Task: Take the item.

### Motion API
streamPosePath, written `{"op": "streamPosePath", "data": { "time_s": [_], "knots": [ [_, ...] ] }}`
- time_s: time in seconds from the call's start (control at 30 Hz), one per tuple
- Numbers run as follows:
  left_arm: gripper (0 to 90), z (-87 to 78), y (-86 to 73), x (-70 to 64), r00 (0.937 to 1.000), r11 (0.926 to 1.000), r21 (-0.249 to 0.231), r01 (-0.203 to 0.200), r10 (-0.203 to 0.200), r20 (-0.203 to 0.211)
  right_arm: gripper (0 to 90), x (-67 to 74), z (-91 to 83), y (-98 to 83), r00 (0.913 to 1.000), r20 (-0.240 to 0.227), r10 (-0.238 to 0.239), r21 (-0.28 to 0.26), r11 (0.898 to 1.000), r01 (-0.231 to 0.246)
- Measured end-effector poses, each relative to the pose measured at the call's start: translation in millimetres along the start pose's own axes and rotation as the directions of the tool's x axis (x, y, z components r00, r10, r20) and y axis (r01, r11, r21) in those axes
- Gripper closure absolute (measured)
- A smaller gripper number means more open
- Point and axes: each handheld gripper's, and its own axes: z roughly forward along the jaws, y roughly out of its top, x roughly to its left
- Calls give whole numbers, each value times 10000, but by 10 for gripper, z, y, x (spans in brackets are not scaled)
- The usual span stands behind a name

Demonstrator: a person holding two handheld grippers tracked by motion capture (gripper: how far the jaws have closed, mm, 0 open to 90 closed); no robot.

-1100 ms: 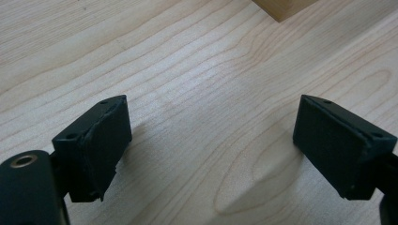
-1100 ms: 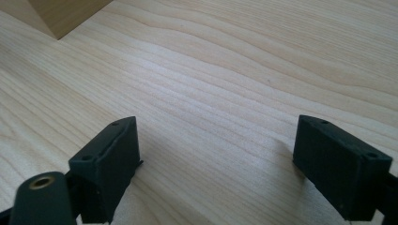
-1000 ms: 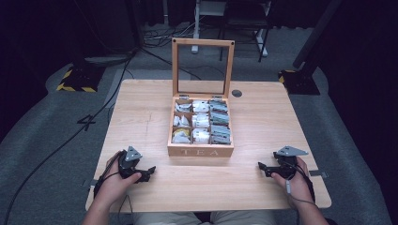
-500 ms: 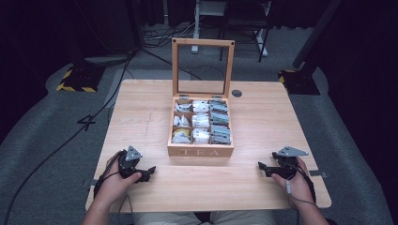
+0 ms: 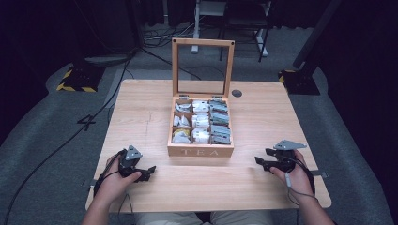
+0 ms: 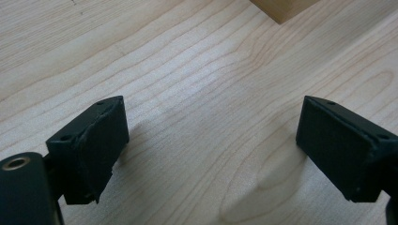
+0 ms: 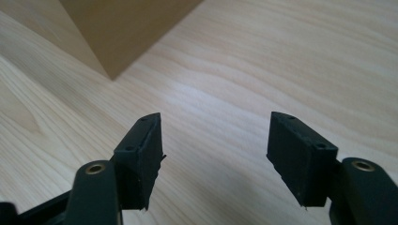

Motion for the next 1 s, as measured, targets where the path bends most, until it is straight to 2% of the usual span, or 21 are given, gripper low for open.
{"op": "streamPosePath", "data": {
  "time_s": [0.23,0.27,0.4,0.47,0.5,0.6,0.63,0.67,0.83,1.0],
  "knots": [
    [109,-2,-3,-9,10000,10000,-10,43,-43,-59,387,60,-45,291,9989,-473,13,-111,9999,-19],
    [109,-2,-3,-9,10000,10000,-10,43,-43,-59,387,60,-45,291,9989,-473,13,-111,9999,-19],
    [108,-2,-3,-7,10000,10000,-9,50,-50,-32,417,140,-94,499,9966,-821,-120,-339,9994,93],
    [108,-3,-3,-8,10000,10000,3,88,-88,-2,423,157,-103,545,9959,-896,-159,-420,9990,121],
    [108,-3,-3,-8,10000,10000,5,95,-95,1,434,192,-123,649,9942,-1054,-191,-524,9985,136],
    [106,-2,-2,-4,9999,9999,-6,102,-102,23,444,217,-130,736,9930,-1168,-201,-588,9982,133],
    [105,0,-1,-1,9999,9999,4,113,-113,69,453,243,-128,817,9915,-1292,-170,-636,9979,88],
    [105,1,4,10,10000,10000,21,13,-13,52,455,254,-126,845,9912,-1307,-186,-657,9978,101],
    [104,7,6,11,10000,10000,-6,79,-79,54,467,332,-83,973,9879,-1529,-273,-684,9975,169],
    [103,6,8,11,10000,10000,35,38,-39,66,479,459,44,1146,9831,-1739,-576,-533,9974,491]
  ]
}}
